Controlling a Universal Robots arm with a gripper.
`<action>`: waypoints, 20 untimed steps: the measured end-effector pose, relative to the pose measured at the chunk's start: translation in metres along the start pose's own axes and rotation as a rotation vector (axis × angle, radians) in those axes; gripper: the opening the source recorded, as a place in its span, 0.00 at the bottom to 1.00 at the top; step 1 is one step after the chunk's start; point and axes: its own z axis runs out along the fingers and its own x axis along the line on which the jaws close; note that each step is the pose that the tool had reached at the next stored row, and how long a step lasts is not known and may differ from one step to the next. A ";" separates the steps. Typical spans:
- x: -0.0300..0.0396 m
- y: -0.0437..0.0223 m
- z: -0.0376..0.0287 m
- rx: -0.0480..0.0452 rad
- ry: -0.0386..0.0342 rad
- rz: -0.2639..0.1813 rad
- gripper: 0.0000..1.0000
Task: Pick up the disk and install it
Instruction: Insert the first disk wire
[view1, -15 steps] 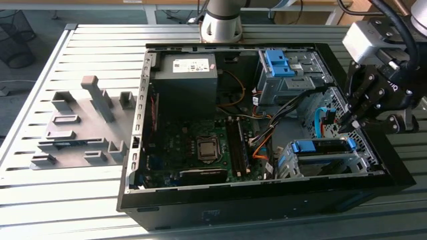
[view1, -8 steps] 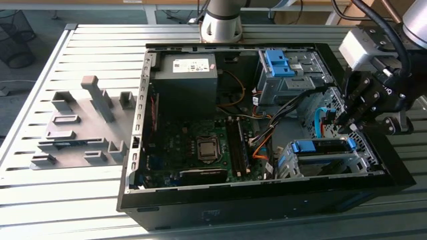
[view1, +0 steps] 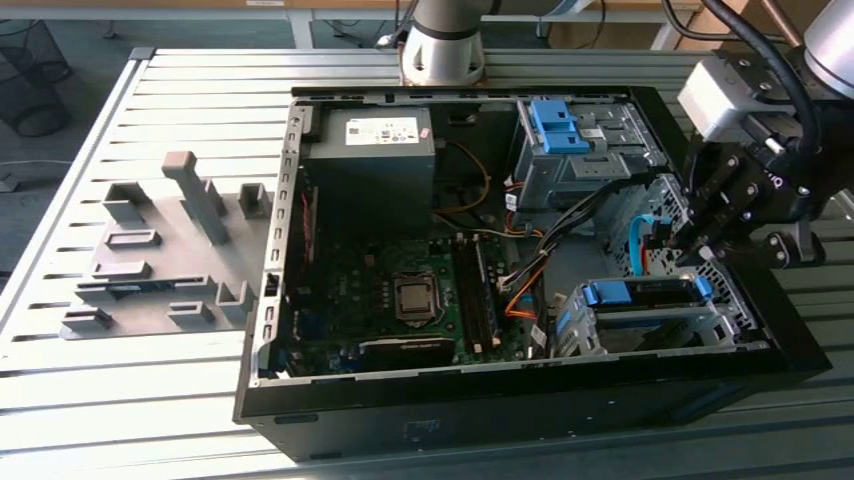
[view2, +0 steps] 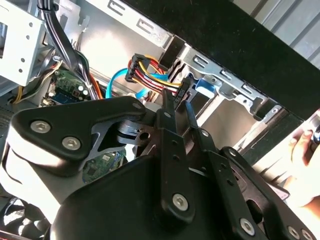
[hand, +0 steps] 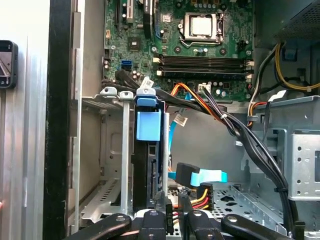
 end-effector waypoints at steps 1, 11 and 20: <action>0.0000 -0.0009 0.0000 0.0000 -0.0012 0.000 0.25; 0.0002 -0.0051 0.0028 0.0003 -0.0028 -0.001 0.25; 0.0009 0.0091 0.0038 0.0069 -0.0028 -0.001 0.16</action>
